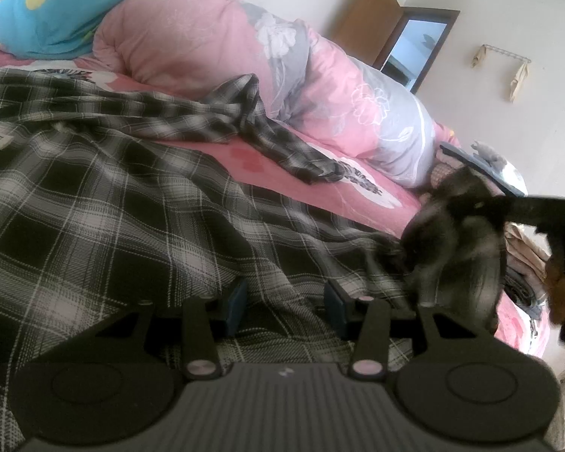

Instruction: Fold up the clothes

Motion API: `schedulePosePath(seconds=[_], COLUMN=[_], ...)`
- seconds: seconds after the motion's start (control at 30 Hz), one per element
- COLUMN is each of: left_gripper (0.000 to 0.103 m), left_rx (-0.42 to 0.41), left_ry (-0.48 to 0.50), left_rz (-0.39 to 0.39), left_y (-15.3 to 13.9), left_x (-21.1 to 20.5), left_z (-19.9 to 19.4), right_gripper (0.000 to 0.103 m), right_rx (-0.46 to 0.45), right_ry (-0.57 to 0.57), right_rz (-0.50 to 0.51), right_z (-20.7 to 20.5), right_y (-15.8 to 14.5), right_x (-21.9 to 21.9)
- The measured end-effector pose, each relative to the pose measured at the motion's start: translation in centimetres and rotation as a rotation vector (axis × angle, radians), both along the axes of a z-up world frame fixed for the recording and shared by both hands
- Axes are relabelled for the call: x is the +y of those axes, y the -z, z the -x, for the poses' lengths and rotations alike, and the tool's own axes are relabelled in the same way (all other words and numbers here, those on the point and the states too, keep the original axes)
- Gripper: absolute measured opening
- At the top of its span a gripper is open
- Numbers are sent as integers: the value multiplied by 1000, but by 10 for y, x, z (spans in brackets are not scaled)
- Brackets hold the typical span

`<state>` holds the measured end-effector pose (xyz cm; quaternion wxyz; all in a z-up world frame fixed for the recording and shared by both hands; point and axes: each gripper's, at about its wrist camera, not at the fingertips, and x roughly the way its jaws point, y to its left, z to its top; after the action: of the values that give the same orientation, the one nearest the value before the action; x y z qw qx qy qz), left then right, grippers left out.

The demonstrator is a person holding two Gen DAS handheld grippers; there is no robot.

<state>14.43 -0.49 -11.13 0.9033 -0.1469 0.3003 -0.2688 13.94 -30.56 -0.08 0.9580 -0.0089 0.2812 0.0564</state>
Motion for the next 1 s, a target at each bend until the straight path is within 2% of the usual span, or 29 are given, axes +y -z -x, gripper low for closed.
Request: schedulePosePath(seconds=[0.2, 0.4, 0.57, 0.73, 0.83, 0.93, 0.97, 1.0], left_gripper=[47, 47, 47, 47, 47, 48, 49, 49], left_rx=[6, 17, 31, 39, 37, 33, 31, 28], left_ry=[-4, -10, -17, -24, -25, -25, -25, -25], left_rz=[-27, -84, -139, -189, -216, -242, -250, -258], left_y=[-3, -10, -15, -19, -20, -21, -21, -21], left_x=[-4, -11, -19, -26, -30, -35, -36, -37], left_z=[0, 0, -1, -3, -2, -1, 0, 0], right_gripper=[3, 3, 3, 3, 3, 4, 5, 14], right_rx=[-46, 18, 49, 31, 28, 65, 81, 97], right_ry=[166, 261, 287, 268, 241, 244, 256, 267], right_rz=[-83, -194, -272, -321, -307, -252, -230, -207], right_z=[10, 22, 38, 33, 20, 8, 5, 1], right_y=[-19, 9, 43, 58, 62, 70, 74, 77], right_x=[-112, -205, -240, -254, -259, -264, -265, -267])
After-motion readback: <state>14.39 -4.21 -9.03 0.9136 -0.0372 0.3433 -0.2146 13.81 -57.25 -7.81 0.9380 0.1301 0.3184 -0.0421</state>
